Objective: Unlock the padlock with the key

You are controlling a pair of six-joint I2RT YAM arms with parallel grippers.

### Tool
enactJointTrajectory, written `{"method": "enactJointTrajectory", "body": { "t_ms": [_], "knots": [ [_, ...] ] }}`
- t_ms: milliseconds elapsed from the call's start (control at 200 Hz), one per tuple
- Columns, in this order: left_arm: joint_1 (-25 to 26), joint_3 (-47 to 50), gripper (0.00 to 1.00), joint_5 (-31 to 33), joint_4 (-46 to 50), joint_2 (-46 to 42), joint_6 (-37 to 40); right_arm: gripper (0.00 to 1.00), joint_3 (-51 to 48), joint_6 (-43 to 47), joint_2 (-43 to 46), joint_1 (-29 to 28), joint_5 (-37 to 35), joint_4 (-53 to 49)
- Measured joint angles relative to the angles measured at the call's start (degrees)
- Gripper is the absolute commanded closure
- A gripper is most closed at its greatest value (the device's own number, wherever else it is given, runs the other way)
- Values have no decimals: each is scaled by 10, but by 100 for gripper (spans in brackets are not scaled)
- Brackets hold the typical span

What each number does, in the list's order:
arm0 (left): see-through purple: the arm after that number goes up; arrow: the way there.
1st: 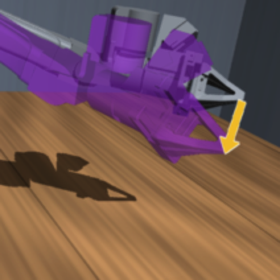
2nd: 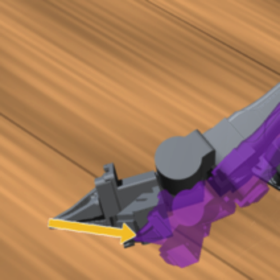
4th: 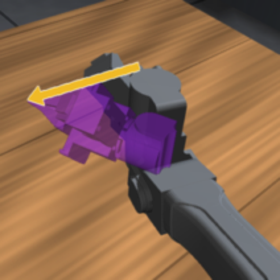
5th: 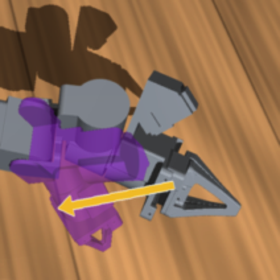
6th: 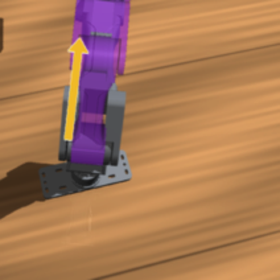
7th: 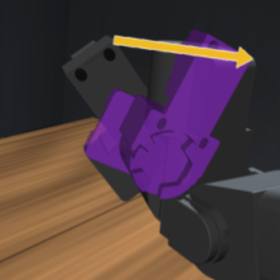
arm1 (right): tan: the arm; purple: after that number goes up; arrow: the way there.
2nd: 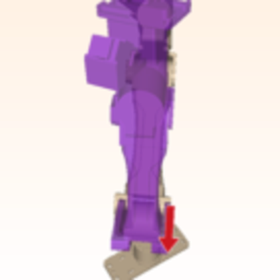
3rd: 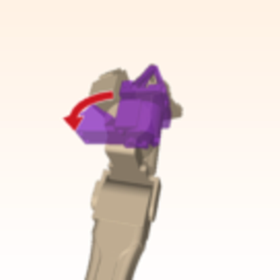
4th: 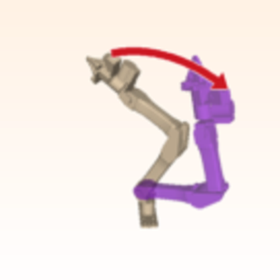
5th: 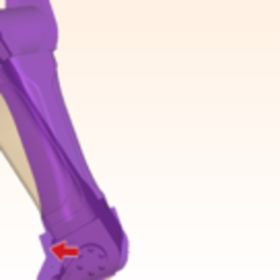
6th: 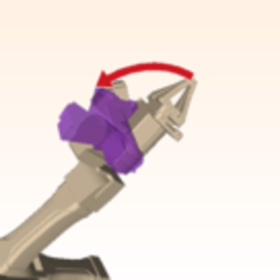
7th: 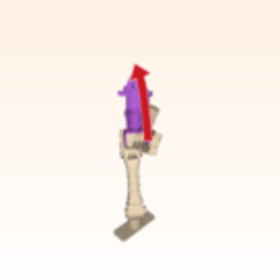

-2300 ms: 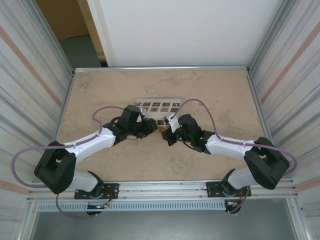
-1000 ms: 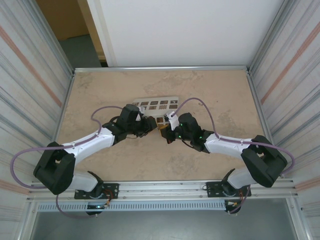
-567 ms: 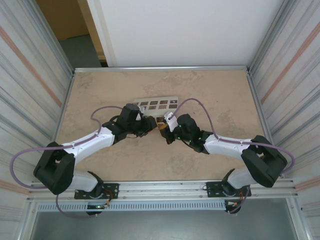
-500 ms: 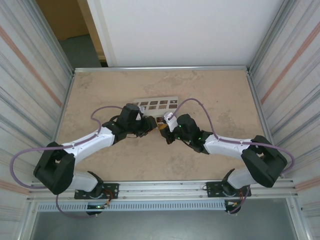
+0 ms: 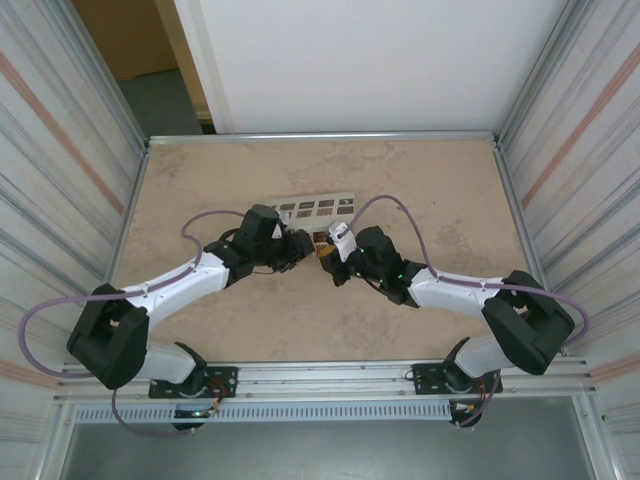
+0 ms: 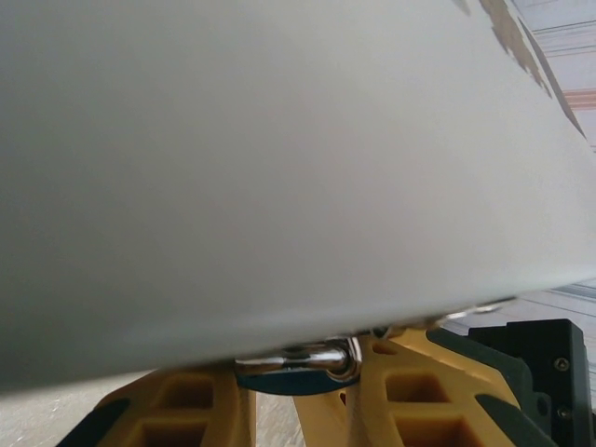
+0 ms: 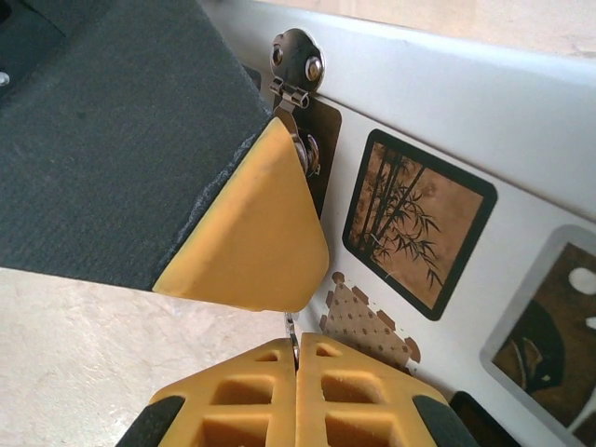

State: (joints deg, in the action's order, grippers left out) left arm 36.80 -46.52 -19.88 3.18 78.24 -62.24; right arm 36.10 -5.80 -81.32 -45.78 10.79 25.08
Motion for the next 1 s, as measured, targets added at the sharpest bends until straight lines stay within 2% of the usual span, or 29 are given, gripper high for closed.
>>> {"method": "enactJointTrajectory", "body": {
  "t_ms": [256, 711, 1002],
  "knots": [
    [1, -1, 93, 2, -7, 4, -12, 100, 2, -25, -16, 2, 5, 32],
    [3, 5, 93, 30, -40, 16, -27, 100, 26, -35, -38, 11, 7, 18],
    [4, 49, 92, 28, -97, 36, -33, 100, 19, -106, -72, 11, 17, 14]
  ]
}}
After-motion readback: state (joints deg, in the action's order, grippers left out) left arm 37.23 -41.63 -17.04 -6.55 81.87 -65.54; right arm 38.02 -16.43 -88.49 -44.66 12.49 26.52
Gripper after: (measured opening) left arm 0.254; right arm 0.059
